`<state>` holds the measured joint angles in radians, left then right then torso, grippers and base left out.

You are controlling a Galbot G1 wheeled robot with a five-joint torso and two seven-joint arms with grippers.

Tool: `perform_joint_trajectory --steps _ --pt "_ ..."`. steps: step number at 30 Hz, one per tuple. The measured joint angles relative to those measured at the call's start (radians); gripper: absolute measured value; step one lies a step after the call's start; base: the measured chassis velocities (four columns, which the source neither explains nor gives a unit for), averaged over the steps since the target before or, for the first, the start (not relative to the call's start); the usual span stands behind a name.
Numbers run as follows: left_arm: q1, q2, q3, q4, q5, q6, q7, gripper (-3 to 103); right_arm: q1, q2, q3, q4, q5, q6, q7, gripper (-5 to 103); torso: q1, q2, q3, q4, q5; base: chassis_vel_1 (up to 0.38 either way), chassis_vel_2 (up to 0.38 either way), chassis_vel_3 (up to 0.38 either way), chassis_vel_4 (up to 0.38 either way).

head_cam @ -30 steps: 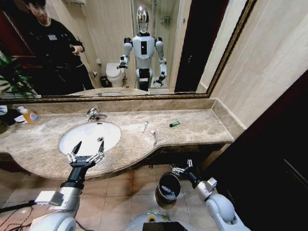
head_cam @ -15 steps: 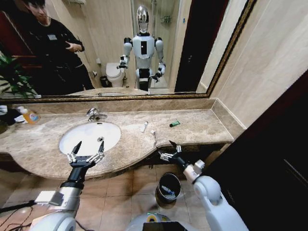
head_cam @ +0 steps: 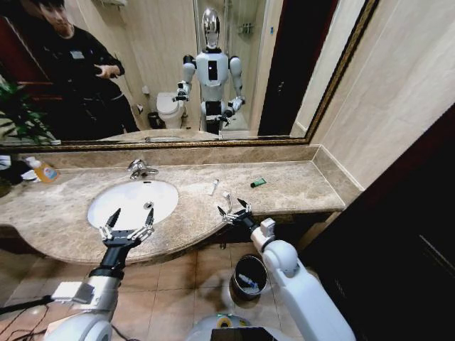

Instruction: Pick up the trash from the sink and place it in the trash bin.

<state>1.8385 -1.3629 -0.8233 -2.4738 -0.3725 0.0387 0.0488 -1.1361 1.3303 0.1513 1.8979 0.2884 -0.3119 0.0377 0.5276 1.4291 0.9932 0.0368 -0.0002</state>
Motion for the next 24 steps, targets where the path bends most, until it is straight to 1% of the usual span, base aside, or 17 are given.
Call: perform_joint_trajectory --steps 2,3,5,13,14,16,17,20,21,22,23,24 --pt "0.000 0.000 0.000 0.000 0.000 0.000 0.000 100 0.016 0.015 -0.015 -0.023 0.001 -0.005 0.038 100 0.000 0.000 0.000 0.0001 0.0000 0.000 0.000 0.000 0.000" --pt "0.000 0.000 0.000 0.000 0.000 0.000 0.000 100 0.016 0.015 -0.015 -0.023 0.001 -0.005 0.038 100 0.000 0.000 0.000 0.0001 0.0000 0.000 0.000 0.000 0.000" --pt "0.000 0.000 0.000 0.000 0.000 0.000 0.000 100 0.033 0.023 -0.028 -0.047 0.005 -0.008 0.064 100 0.000 0.000 0.000 0.0001 -0.0001 0.000 0.000 0.000 0.000" --pt "0.000 0.000 0.000 0.000 0.000 0.000 0.000 100 0.065 0.031 -0.042 -0.097 0.011 -0.009 0.125 100 0.000 0.000 0.000 0.0001 0.0000 0.000 0.000 0.000 0.000" --pt "0.000 0.000 0.000 0.000 0.000 0.000 0.000 100 0.067 0.031 -0.042 -0.101 0.015 -0.009 0.129 103 0.000 0.000 0.000 0.0000 -0.0001 0.000 0.000 0.000 0.000" --pt "0.000 0.000 0.000 0.000 0.000 0.000 0.000 100 0.069 0.030 -0.042 -0.105 0.017 -0.009 0.132 103 0.000 0.000 0.000 0.0000 0.0000 0.000 0.000 0.000 0.000" --pt "0.000 0.000 0.000 0.000 0.000 0.000 0.000 100 0.069 0.029 -0.041 -0.109 0.021 -0.009 0.136 96 0.000 0.000 0.000 0.0000 0.0000 0.000 0.000 0.000 0.000" --pt "0.000 0.000 0.000 0.000 0.000 0.000 0.000 100 0.068 0.029 -0.039 -0.112 0.023 -0.009 0.138 96 0.000 0.000 0.000 0.0000 0.0001 0.000 0.000 0.000 0.000" --pt "0.000 0.000 0.000 0.000 0.000 0.000 0.000 100 0.067 0.029 -0.038 -0.113 0.023 -0.009 0.138 86 0.000 0.000 0.000 0.0000 0.0001 0.000 0.000 0.000 0.000" --pt "0.000 0.000 0.000 0.000 0.000 0.000 0.000 100 0.067 0.029 -0.038 -0.113 0.023 -0.009 0.138 86 0.000 0.000 0.000 0.0000 0.0001 0.000 0.000 0.000 0.000" --pt "0.000 0.000 0.000 0.000 0.000 0.000 0.000 100 0.066 0.029 -0.037 -0.113 0.023 -0.009 0.138 76 0.000 0.000 0.000 0.0000 0.0001 0.000 0.000 0.000 0.000" --pt "0.000 0.000 0.000 0.000 0.000 0.000 0.000 100 0.066 0.029 -0.036 -0.113 0.023 -0.010 0.138 76 0.000 0.000 0.000 0.0000 0.0001 0.000 0.000 0.000 0.000"
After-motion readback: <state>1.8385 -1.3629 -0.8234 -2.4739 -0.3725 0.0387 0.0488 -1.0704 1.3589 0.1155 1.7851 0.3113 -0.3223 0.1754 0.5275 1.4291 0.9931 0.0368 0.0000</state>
